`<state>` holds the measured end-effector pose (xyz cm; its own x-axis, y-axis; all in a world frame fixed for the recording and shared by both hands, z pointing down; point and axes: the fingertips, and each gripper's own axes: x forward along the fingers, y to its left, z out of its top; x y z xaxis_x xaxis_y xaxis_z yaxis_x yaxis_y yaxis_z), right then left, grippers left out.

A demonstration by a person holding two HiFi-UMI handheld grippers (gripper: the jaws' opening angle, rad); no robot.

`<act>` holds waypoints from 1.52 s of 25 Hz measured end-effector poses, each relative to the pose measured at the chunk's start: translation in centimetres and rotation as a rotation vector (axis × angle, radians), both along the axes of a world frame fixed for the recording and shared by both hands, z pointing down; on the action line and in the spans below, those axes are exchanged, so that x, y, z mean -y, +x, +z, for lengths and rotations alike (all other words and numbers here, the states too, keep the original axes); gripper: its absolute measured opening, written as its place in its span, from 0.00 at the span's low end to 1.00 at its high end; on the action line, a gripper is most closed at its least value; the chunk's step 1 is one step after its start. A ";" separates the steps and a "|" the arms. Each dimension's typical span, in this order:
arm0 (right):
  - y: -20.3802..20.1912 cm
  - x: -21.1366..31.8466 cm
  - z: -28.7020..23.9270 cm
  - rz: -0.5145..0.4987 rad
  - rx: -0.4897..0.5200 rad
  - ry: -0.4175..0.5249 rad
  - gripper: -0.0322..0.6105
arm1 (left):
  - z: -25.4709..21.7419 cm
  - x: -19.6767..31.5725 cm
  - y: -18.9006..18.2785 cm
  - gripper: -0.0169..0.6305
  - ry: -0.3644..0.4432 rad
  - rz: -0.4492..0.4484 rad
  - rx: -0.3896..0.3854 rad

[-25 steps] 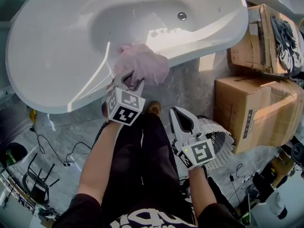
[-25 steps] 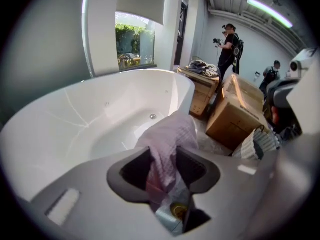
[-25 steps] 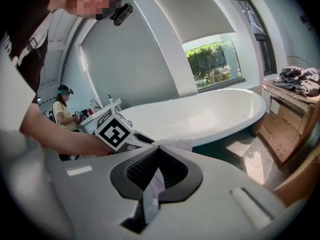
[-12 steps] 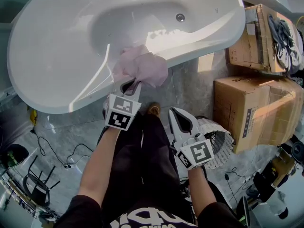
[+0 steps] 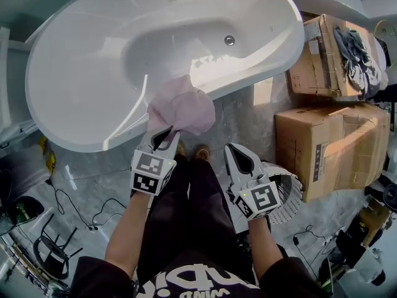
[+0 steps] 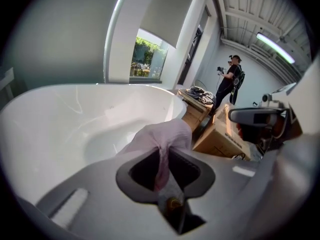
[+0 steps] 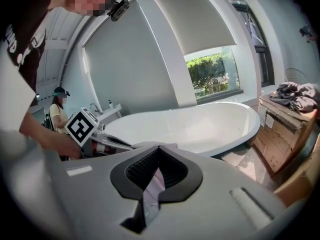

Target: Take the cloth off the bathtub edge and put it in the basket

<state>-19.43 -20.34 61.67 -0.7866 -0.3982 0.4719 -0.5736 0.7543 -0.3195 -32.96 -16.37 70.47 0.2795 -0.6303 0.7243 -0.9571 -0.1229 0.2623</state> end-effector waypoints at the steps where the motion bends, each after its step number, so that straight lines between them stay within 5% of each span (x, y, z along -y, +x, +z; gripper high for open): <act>1: 0.3 0.0 -0.8 0.009 0.005 0.002 0.06 | -1.3 -0.2 0.1 0.11 0.012 -0.001 0.004; 20: 3.1 -4.2 -20.7 0.021 0.176 0.150 0.06 | -28.5 -3.5 4.3 0.11 0.321 0.052 -0.052; 27: 4.3 -4.0 -23.3 0.067 0.187 0.224 0.06 | -31.7 -3.9 5.3 0.11 0.394 0.066 -0.070; 38: 10.4 -4.9 -24.3 0.286 0.128 0.272 0.06 | -33.0 -2.5 10.0 0.11 0.407 0.279 -0.110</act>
